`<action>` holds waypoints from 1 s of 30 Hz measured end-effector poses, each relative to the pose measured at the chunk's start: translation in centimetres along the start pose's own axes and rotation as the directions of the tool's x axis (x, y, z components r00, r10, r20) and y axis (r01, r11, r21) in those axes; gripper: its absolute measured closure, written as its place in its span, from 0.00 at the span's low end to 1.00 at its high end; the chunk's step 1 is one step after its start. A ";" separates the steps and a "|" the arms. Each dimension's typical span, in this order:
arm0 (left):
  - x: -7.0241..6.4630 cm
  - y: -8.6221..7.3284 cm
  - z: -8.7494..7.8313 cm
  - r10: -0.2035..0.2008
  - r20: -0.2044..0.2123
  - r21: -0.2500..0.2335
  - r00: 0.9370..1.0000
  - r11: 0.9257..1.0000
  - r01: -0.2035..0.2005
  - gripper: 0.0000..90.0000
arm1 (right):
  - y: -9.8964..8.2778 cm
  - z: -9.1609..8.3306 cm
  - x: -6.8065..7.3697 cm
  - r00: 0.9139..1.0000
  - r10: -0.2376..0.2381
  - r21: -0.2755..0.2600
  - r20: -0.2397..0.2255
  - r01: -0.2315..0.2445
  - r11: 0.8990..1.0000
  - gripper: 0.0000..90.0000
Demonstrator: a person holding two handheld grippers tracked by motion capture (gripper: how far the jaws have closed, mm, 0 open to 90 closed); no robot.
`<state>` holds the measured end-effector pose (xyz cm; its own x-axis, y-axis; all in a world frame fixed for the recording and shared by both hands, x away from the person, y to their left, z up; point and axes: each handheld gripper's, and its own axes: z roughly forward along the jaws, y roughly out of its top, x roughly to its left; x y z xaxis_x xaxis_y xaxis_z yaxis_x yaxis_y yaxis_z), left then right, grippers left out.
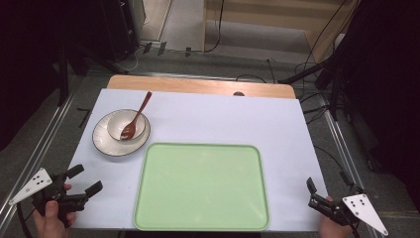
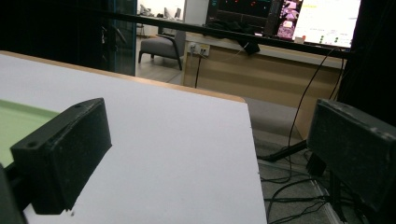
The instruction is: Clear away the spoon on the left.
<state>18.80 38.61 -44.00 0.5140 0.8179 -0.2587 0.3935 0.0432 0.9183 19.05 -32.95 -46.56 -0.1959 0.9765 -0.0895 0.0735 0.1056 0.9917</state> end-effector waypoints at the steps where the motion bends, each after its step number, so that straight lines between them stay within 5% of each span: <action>1: -0.1 0.2 0.1 0.007 0.011 -0.001 1.000 1.000 -0.007 0.00 | 0.0 0.0 0.0 1.000 0.001 0.001 0.000 -0.001 1.000 0.00; 4: -0.5 0.8 0.3 0.015 0.003 0.002 1.000 1.000 -0.015 0.00 | 0.0 0.0 0.0 1.000 0.000 0.000 0.002 0.000 1.000 0.00; 6: -1.2 1.7 0.9 0.027 -0.061 0.020 0.998 0.999 -0.026 0.00 | 0.0 0.0 0.0 1.000 0.001 0.000 0.002 -0.001 1.000 0.00; 18: -2.3 5.5 3.3 0.073 0.019 0.053 0.997 0.996 -0.073 0.00 | 0.0 -0.1 -0.1 1.000 0.007 -0.004 0.006 -0.007 1.000 0.00; 30: -1.9 8.5 6.6 0.080 0.037 0.051 0.996 0.995 -0.082 0.00 | 0.0 -0.1 -0.1 1.000 0.008 -0.004 0.004 -0.008 1.000 0.00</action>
<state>26.18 33.61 -37.63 0.5713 0.7972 -0.1952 0.3887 -0.0533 0.9198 19.01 -33.07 -46.56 -0.1911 0.9782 -0.0817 0.0716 0.0969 0.9927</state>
